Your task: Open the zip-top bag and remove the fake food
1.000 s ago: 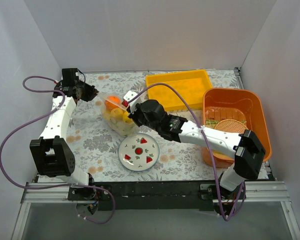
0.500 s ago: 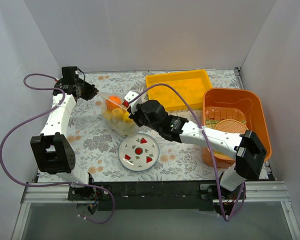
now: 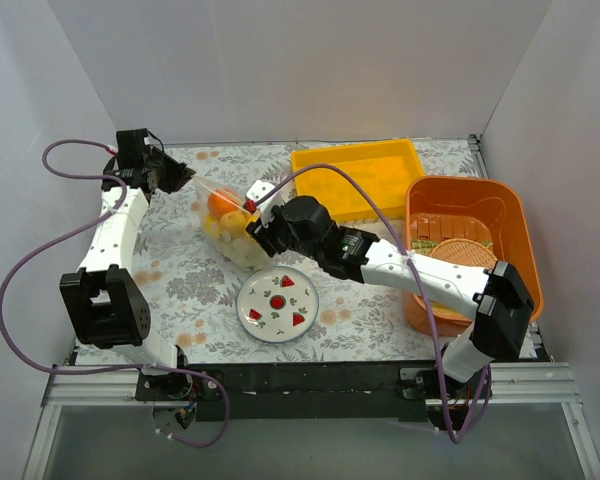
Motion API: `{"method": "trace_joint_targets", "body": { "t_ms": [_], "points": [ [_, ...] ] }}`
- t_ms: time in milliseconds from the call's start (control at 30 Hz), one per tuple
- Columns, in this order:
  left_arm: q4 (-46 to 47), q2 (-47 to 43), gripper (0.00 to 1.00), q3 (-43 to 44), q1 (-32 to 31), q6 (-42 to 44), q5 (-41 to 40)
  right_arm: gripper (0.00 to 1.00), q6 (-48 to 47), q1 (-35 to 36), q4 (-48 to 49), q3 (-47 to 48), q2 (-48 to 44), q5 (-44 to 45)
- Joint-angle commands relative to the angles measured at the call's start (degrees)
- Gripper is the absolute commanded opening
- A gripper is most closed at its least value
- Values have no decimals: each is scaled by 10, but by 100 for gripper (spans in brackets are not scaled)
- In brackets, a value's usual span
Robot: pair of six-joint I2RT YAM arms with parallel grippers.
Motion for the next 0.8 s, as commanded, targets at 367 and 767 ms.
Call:
{"method": "trace_joint_targets", "body": {
  "t_ms": [367, 767],
  "points": [
    [78, -91, 0, -59, 3, 52, 38, 57, 18, -31, -142, 331, 146, -36],
    [96, -97, 0, -64, -19, 84, 56, 56, 41, -165, -149, 436, 268, -243]
  ]
}}
